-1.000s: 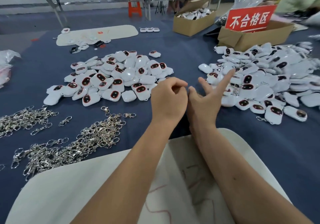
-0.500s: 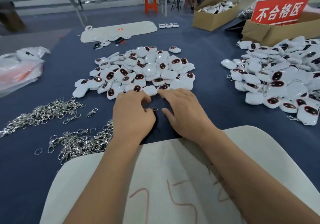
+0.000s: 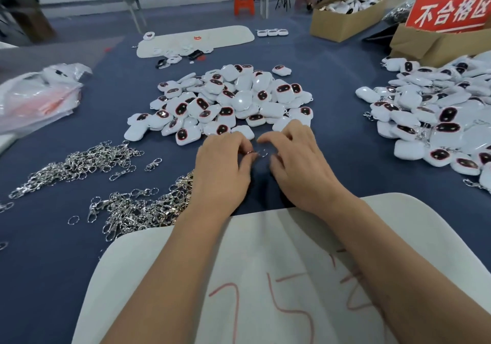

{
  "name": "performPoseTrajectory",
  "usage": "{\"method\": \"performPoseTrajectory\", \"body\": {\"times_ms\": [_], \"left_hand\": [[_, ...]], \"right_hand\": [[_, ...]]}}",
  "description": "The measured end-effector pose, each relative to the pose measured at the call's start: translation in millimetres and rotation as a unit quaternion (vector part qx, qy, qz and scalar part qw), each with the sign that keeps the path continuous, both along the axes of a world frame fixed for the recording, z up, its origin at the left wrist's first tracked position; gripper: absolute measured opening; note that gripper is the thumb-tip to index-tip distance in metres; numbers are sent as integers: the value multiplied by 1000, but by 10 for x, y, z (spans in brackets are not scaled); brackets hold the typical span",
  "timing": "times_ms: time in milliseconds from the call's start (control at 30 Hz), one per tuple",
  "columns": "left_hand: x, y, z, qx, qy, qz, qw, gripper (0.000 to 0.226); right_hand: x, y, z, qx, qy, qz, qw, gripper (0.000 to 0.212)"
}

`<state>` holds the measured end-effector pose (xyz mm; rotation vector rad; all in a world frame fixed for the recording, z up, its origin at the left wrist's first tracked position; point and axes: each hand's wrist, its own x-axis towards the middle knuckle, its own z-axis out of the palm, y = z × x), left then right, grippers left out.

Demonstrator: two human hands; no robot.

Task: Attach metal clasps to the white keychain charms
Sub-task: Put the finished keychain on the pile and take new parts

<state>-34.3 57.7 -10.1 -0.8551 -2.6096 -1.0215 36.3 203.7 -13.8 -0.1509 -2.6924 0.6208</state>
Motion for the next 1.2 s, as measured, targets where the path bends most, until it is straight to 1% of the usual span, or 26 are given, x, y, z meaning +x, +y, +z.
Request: {"method": "performPoseTrajectory", "body": {"times_ms": [33, 100, 133, 200, 300, 367, 433, 500, 533, 600, 733, 833, 933, 1033, 1200], "left_hand": [[19, 25, 5, 55, -12, -10, 998, 12], [62, 77, 14, 155, -63, -28, 985, 12], [72, 94, 13, 192, -87, -33, 977, 13], [60, 94, 0, 239, -117, -40, 963, 13], [19, 78, -4, 294, -165, -47, 940, 10], [8, 87, -7, 301, -173, -36, 937, 11], [19, 106, -13, 279, -161, -24, 947, 12], [29, 120, -19, 274, -163, -27, 948, 11], [31, 126, -20, 280, -170, -31, 944, 10], [31, 124, -22, 298, -189, -38, 935, 7], [7, 104, -41, 331, -222, -56, 916, 11], [13, 112, -51, 339, -234, -82, 908, 16], [36, 121, -39, 346, -249, -114, 897, 12], [42, 121, -24, 344, -282, -137, 885, 8], [45, 114, -11, 325, -303, -142, 884, 11]], "right_hand": [[11, -3, 21, -38, 16, 7, 999, 38], [31, 14, 41, -98, 49, 27, 994, 40], [36, 35, 39, -120, 61, 32, 990, 35], [29, 76, 23, -138, 76, 32, 987, 22], [8, 94, -12, -135, 90, 31, 986, 18], [-3, 94, -30, -141, 106, 16, 984, 18], [-15, 100, -51, -131, 112, -6, 985, 17], [-16, 106, -55, -125, 115, -12, 985, 10], [-8, 106, -40, -126, 122, -6, 984, 7], [9, 105, -11, -136, 144, 15, 980, 15], [32, 96, 4, -169, 173, 41, 969, 9], [39, 117, 5, -205, 171, 42, 963, 9], [44, 137, 3, -243, 163, 35, 956, 12], [48, 161, 1, -295, 140, 34, 944, 15], [58, 181, 33, -329, 109, 51, 937, 15]]}}
